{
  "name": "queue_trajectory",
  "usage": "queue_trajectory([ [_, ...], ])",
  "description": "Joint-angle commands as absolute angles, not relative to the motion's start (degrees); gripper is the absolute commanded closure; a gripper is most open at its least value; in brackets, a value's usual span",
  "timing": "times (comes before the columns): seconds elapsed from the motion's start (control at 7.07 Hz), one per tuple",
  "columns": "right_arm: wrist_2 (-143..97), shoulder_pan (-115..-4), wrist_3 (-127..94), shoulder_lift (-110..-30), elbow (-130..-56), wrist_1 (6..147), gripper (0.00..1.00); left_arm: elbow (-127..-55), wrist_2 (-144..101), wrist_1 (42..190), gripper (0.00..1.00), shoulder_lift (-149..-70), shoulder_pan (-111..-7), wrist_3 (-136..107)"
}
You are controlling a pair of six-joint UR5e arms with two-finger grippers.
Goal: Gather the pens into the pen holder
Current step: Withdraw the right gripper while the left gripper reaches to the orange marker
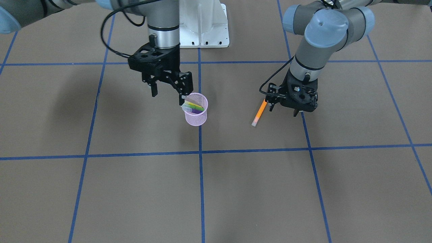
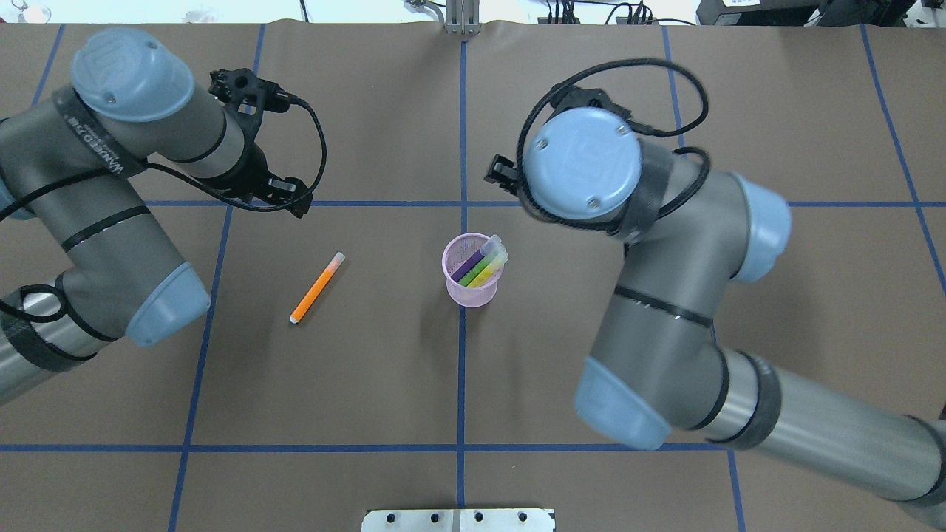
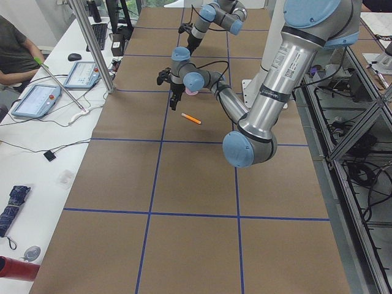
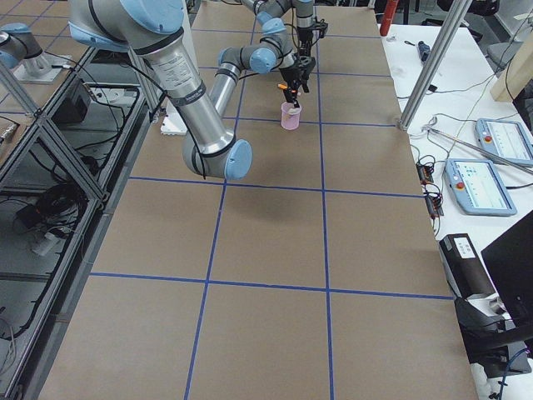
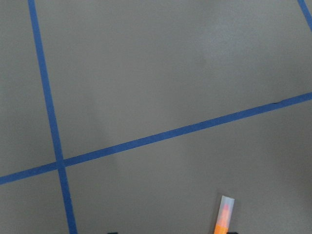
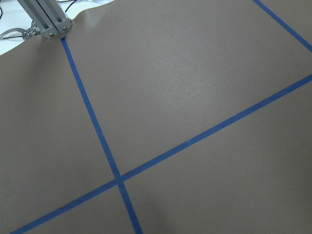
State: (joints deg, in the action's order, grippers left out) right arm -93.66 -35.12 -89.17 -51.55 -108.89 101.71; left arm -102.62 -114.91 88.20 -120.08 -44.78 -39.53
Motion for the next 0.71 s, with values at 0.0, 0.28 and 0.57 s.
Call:
queue_trajectory([
  [0.0, -114.5, -51.2, -69.0, -59.5, -110.7, 101.5, 0.0, -99.9, -117.1, 81.6, 0.21, -123.3, -42.8, -30.7],
  [0.28, -119.0, -57.7, -56.5, -64.4, -109.7, 101.6, 0.0, -91.7, -121.4, 76.8, 0.37, -128.5, -39.9, -25.0],
  [0.57, -119.1, -58.7, -54.8, -65.1, -107.9, 101.6, 0.0, -87.8, -120.6, 73.0, 0.36, -131.7, -39.7, -14.9],
])
